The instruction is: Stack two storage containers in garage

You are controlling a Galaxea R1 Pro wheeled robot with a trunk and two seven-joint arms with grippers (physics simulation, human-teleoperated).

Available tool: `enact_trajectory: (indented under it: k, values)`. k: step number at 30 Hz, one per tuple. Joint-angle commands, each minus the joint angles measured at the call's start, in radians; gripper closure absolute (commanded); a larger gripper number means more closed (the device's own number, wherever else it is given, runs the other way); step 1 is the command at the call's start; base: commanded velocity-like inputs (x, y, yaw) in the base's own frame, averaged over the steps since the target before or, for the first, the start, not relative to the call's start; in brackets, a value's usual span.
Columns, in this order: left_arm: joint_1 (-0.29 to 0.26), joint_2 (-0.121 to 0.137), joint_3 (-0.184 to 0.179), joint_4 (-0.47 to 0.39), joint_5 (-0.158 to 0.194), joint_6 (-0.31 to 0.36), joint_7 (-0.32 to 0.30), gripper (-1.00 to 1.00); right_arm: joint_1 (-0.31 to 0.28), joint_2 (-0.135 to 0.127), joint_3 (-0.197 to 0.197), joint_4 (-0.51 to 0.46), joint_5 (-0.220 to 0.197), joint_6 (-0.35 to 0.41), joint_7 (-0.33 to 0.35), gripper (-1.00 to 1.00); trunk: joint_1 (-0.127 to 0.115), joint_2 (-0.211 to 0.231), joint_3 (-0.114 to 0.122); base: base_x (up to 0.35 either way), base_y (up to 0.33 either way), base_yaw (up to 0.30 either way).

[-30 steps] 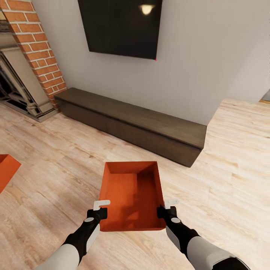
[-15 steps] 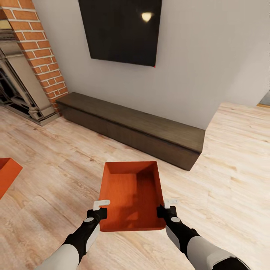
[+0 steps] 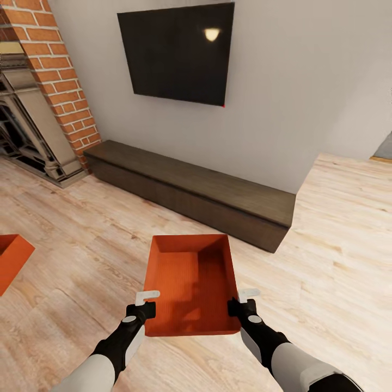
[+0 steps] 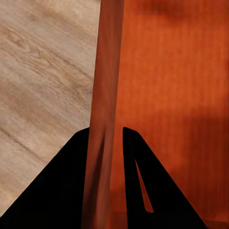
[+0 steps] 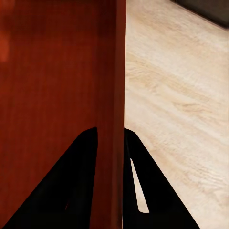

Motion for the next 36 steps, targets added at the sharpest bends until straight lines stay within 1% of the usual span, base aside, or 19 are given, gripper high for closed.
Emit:
enact_trajectory:
  k: [1, 33, 36]
  values:
    - [0.000, -0.012, 0.026, 0.002, 0.018, 0.003, 0.045, 1.00, -0.001, 0.001, -0.029, -0.002, 0.000, -0.024, -0.053, 1.00, -0.004, 0.007, 0.004, 0.000, 0.000, 0.000]
    - [0.000, -0.013, 0.026, 0.000, 0.018, 0.003, 0.045, 1.00, -0.001, 0.001, -0.031, -0.001, 0.000, -0.024, -0.053, 1.00, -0.127, 0.231, 0.155, 0.000, 0.000, 0.000]
    - [0.000, -0.013, 0.026, 0.000, 0.018, 0.003, 0.044, 1.00, -0.001, 0.001, -0.033, -0.001, 0.000, -0.024, -0.053, 1.00, -0.127, 0.231, 0.159, 0.000, 0.000, 0.000]
